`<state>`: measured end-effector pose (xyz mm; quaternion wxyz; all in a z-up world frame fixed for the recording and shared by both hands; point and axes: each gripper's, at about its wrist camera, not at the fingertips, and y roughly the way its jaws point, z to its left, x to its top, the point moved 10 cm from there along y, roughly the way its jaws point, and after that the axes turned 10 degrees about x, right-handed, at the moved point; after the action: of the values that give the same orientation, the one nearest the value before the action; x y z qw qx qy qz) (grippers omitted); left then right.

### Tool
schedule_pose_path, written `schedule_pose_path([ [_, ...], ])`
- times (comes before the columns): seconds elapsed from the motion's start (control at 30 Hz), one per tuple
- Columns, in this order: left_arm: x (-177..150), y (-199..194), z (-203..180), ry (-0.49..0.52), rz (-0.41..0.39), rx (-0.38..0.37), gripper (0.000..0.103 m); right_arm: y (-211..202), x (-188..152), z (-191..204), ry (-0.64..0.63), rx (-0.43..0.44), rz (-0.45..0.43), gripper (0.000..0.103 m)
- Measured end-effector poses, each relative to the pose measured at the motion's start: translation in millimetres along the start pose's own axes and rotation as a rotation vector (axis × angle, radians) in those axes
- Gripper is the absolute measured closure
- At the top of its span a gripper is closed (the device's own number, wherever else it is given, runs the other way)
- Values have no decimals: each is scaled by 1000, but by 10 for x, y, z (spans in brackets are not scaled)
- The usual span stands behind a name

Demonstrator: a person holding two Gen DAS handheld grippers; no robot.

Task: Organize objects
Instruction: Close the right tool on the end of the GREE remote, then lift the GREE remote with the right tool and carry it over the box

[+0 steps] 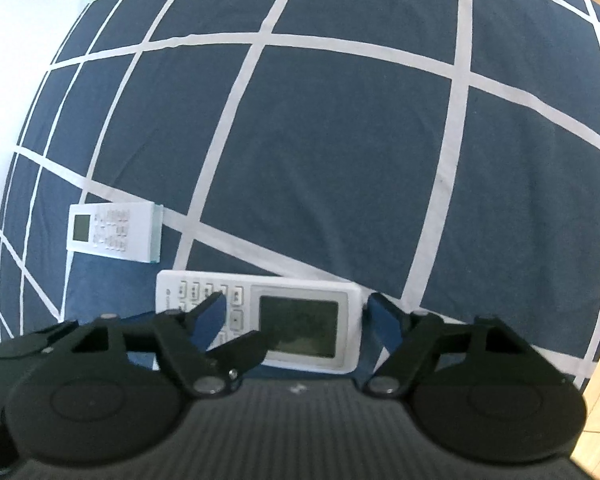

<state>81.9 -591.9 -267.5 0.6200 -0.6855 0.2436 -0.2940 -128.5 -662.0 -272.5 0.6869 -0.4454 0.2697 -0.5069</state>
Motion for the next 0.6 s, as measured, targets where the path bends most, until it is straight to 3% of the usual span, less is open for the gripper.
schedule_pose_path([
  [0.6,-144,-160,151,-70,-8,13,24,-29,-53,148,-64,1,17,31],
])
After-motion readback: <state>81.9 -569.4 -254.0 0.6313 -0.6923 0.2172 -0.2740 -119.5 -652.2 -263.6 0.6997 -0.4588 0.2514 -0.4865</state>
